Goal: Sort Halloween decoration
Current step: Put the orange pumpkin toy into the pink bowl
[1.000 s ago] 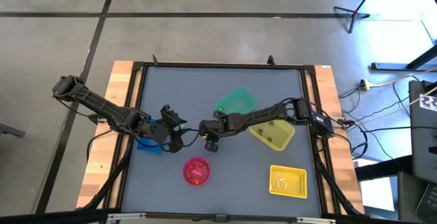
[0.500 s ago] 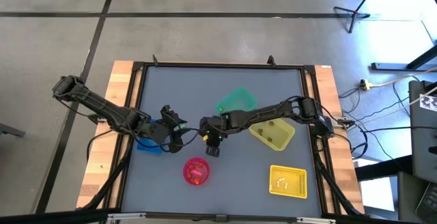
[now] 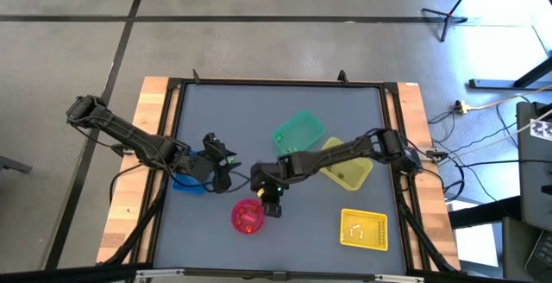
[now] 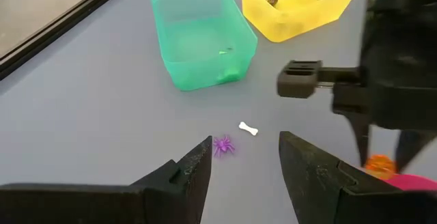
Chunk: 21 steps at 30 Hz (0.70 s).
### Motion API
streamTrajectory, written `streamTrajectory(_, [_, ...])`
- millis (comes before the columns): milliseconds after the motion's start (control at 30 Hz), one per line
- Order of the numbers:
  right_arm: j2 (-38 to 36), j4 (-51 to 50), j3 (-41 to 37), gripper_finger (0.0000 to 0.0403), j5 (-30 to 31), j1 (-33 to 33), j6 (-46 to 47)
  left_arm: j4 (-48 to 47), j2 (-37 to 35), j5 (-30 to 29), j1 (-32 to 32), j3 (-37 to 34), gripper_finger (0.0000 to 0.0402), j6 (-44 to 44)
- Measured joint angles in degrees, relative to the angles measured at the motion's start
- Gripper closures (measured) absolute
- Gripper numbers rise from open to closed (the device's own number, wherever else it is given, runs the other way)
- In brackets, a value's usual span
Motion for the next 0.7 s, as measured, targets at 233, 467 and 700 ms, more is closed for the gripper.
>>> streamTrajectory(233, [-0.1,-2.6,6.4,0.0301,1.4,1.6,-0.1,0.0,0.0,0.0,0.0,0.0,0.0247,0.0])
streamTrajectory(467, [-0.1,2.0,7.8,0.0301,2.4,3.5,-1.7,0.0,0.0,0.0,0.0,0.0,0.0247,0.0])
streamTrajectory(700, [0.8,3.7,7.6,0.0301,4.4,4.6,-3.3,0.0,0.0,0.0,0.0,0.0,0.0247,0.0])
